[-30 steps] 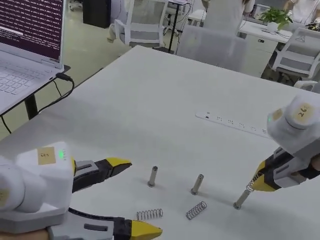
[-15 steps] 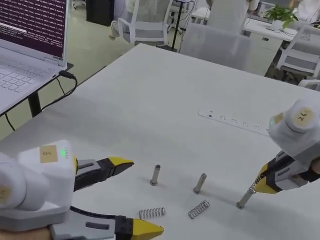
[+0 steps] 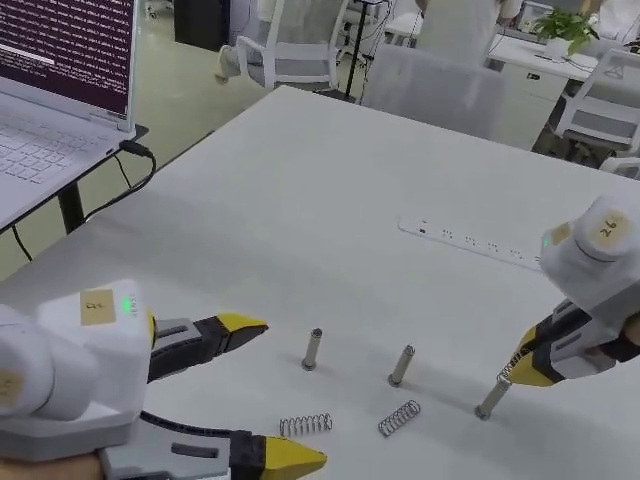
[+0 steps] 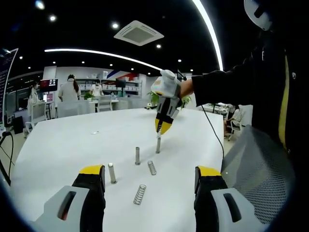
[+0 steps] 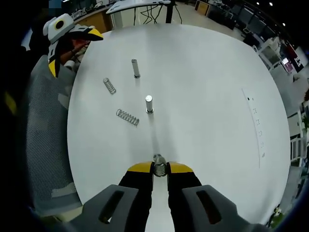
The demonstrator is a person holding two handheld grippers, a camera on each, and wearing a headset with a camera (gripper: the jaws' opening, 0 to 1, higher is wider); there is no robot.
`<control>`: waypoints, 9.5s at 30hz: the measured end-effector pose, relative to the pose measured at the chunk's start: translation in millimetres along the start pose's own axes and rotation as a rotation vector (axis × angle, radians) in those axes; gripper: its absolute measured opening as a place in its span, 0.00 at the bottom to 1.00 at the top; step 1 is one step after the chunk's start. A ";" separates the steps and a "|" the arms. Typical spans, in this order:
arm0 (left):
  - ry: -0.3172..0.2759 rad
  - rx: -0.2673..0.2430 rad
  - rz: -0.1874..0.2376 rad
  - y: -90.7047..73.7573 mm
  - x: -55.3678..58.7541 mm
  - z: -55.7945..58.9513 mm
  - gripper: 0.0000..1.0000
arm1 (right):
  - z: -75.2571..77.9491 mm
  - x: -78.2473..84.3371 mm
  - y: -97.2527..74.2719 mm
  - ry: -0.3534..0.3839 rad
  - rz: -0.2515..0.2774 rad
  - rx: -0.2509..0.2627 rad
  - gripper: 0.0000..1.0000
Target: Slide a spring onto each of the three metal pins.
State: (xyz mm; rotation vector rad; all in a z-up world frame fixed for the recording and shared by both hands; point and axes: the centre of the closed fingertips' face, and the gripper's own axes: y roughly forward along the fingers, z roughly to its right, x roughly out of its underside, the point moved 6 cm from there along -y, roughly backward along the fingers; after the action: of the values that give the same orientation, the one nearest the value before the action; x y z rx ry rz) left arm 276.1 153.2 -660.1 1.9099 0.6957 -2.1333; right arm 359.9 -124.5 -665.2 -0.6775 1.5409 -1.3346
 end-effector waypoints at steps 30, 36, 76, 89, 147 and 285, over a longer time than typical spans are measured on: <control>0.005 0.000 -0.006 -0.4 0.5 -0.9 0.71 | 0.1 9.4 38.2 0.034 -0.004 -0.020 0.08; 0.005 0.001 -0.006 -0.2 0.8 -1.3 0.71 | 0.3 11.9 46.3 0.039 -0.005 -0.013 0.08; 0.017 0.039 -0.016 5.7 -0.7 1.7 0.69 | -6.0 10.0 31.0 0.037 0.072 0.053 0.25; 0.018 0.063 -0.020 10.4 -0.2 3.5 0.67 | -18.2 -5.7 -5.8 0.000 0.157 0.112 0.26; 0.010 0.113 -0.182 48.0 82.3 -29.6 0.20 | -71.9 -43.6 -37.7 -0.077 0.308 0.099 0.27; 0.245 0.240 -0.005 30.9 -11.2 30.9 0.02 | -162.8 -133.4 -37.1 -0.414 0.319 -0.123 0.09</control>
State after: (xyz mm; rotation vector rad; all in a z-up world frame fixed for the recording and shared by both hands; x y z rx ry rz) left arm 264.2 110.1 -654.0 2.3244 0.5037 -2.0878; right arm 258.6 51.5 -598.4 -0.6991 1.3301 -0.8073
